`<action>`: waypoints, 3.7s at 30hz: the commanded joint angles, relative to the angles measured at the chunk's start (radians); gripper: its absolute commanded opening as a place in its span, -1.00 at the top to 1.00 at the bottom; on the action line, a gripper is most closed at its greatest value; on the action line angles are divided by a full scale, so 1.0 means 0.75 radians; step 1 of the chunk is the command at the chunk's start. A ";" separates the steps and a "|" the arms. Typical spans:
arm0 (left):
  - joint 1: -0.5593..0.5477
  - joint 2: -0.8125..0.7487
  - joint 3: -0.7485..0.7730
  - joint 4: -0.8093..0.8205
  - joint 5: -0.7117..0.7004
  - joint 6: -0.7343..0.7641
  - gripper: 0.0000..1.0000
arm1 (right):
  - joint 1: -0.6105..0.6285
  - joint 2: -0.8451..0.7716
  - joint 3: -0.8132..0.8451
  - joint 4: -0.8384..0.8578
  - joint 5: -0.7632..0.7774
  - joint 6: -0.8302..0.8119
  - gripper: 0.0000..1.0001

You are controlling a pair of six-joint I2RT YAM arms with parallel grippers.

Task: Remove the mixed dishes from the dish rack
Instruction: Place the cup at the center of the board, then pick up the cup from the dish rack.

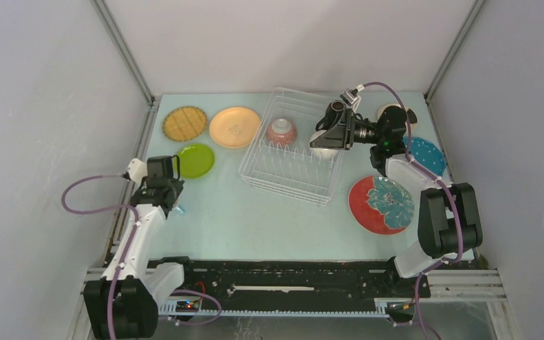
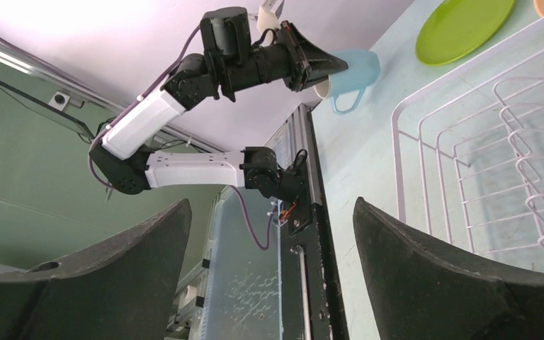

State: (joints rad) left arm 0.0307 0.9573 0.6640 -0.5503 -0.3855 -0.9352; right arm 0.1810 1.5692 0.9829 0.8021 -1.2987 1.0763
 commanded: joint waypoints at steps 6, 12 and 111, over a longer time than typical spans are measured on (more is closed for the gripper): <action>0.210 0.221 0.215 0.040 0.204 0.113 0.95 | -0.020 0.000 0.029 0.037 0.002 0.000 -0.85; 0.282 0.384 0.305 0.021 0.292 0.132 0.85 | -0.020 0.007 0.029 0.045 0.001 0.007 -0.85; 0.273 -0.424 0.005 0.496 1.235 0.696 -0.99 | 0.054 0.086 0.711 -1.867 0.851 -1.771 -0.89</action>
State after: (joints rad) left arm 0.2379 0.6315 0.6750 -0.2169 0.4797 -0.3962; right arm 0.1661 1.5848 1.4101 -0.4316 -0.8799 -0.0807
